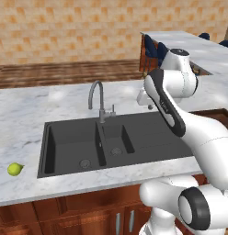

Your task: Pick up all produce items and place them in the sink. Turn on the sink faucet to wash them. Then turn the sink off and put them in the tray.

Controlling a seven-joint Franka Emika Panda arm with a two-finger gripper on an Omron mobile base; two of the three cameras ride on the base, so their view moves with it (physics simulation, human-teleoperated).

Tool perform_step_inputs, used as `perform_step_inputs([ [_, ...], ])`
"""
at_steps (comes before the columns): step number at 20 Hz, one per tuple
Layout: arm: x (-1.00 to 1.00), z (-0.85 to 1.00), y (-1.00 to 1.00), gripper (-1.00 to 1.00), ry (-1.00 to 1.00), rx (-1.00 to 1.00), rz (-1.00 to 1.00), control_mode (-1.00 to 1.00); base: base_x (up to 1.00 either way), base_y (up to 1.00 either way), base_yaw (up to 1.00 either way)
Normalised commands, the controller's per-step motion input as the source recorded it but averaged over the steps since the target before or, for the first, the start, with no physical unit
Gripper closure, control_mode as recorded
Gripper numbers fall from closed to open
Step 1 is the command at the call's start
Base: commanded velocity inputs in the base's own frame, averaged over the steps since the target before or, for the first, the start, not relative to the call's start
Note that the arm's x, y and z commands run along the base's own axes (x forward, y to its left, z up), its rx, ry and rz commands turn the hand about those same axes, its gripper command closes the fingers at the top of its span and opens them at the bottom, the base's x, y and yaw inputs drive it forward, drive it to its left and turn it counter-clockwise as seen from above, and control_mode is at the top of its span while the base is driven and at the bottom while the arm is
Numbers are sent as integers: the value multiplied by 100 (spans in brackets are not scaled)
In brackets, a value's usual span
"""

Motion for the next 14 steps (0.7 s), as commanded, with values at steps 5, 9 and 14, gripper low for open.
perform_step_inputs([
  [5, -21, 0, 1, -100, 0, 2, 0, -100, 0, 0, 0],
  [9, -31, 0, 51, -100, 2, 7, 0, -100, 0, 0, 0],
  [14, -36, 0, 99, -100, 15, 12, 0, -100, 0, 0, 0],
])
